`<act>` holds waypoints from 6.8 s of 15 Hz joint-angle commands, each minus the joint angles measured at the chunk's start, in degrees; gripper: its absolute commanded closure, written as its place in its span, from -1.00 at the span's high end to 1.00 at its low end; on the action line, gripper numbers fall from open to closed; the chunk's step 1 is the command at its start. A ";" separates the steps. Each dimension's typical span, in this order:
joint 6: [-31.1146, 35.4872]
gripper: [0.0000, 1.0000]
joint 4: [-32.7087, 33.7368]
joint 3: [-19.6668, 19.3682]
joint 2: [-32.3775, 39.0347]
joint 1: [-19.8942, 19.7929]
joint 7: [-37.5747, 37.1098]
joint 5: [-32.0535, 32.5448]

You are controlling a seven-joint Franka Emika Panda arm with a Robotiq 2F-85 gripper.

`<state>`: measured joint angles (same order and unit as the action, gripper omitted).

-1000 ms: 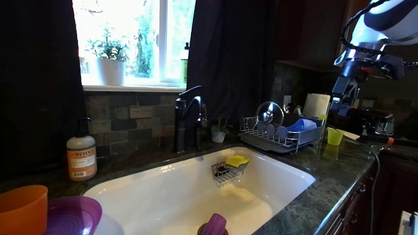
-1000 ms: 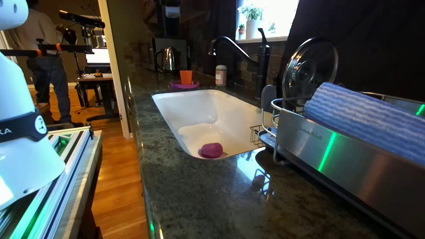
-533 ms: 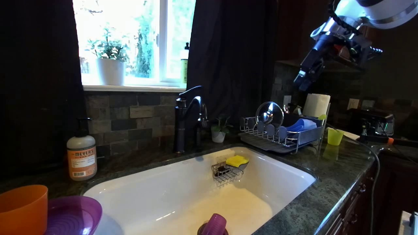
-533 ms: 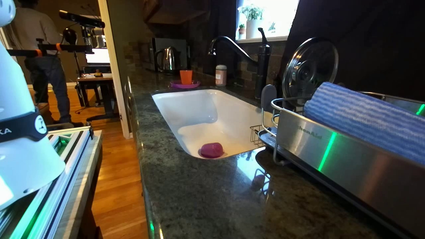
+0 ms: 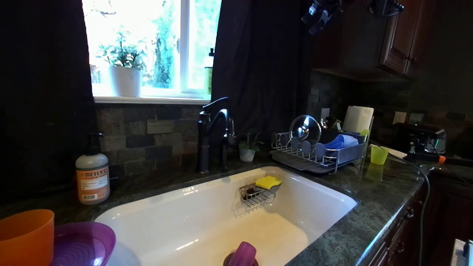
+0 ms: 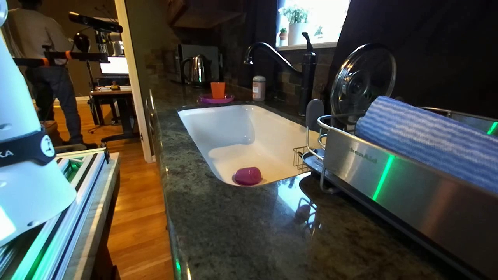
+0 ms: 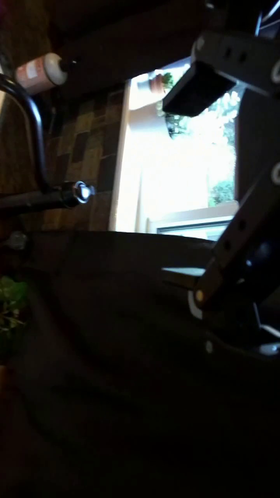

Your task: Pull the curtain to the right

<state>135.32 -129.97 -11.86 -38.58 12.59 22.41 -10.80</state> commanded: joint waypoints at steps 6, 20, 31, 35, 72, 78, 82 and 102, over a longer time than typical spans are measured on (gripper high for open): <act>2.28 1.00 3.85 0.88 2.85 -2.15 -1.82 -1.85; 26.35 1.00 47.51 3.99 34.58 -1.42 -11.43 -0.59; 26.96 1.00 56.49 1.94 43.23 -3.00 -7.24 -5.07; 26.96 1.00 60.32 3.05 47.42 -3.91 -3.13 -8.69; 20.76 -0.99 96.51 -37.12 72.91 -8.66 -55.60 0.45; 19.54 -0.96 94.64 -40.22 71.90 -8.23 -58.89 1.22; 11.41 -0.99 96.28 -46.18 73.74 -10.18 -69.94 2.47; -5.76 -0.31 105.34 -50.30 73.87 -15.27 -101.15 19.13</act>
<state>133.63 -24.56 -63.14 35.64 -2.67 -70.79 -0.17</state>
